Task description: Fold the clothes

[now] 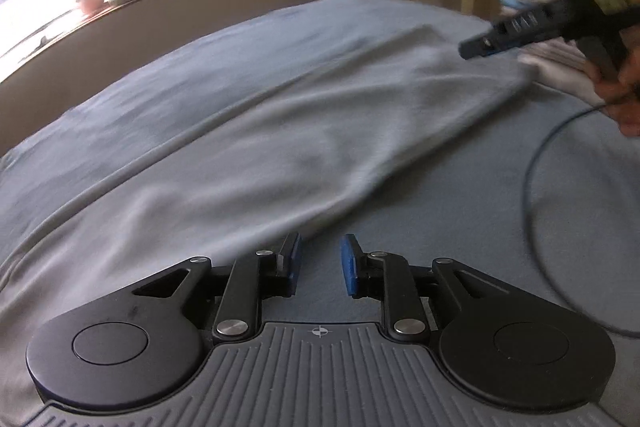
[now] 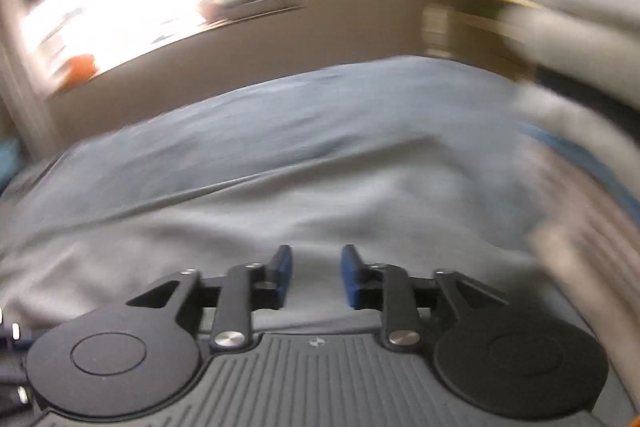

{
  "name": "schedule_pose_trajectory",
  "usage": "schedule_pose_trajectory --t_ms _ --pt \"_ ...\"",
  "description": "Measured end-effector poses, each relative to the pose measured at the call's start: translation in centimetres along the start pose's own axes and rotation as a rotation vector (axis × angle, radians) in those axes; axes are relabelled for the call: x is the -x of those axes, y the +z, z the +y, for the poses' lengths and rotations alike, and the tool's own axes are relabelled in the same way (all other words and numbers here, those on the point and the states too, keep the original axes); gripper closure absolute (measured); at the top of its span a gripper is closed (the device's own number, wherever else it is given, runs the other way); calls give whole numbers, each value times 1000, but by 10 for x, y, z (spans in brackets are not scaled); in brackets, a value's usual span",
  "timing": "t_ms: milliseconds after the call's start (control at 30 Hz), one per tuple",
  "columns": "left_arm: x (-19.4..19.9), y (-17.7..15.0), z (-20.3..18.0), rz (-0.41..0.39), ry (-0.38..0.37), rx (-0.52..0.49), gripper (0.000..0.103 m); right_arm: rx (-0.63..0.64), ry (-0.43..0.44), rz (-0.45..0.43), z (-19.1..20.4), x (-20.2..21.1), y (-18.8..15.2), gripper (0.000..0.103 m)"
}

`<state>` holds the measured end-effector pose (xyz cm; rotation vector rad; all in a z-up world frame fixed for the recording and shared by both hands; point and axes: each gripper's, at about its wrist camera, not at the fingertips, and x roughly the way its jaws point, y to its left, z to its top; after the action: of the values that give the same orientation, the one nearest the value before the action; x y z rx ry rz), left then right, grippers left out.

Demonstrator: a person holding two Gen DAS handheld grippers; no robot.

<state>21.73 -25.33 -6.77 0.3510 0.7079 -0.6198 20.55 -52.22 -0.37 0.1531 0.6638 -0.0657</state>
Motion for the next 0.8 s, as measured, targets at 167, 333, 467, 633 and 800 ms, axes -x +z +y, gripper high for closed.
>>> schedule_pose_trajectory --t_ms 167,333,467,633,800 --pt "-27 2 27 43 109 143 81 113 85 89 38 -59 20 72" --pt "-33 -4 29 50 102 144 81 0 70 248 16 -145 45 75" --pt "-34 -9 30 42 94 127 80 -88 -132 238 -43 -188 77 92" --pt "-31 -11 34 27 75 119 79 -141 -267 294 -73 -176 113 87" --pt "-28 -11 34 30 49 113 75 -132 -102 479 -62 -153 84 76"
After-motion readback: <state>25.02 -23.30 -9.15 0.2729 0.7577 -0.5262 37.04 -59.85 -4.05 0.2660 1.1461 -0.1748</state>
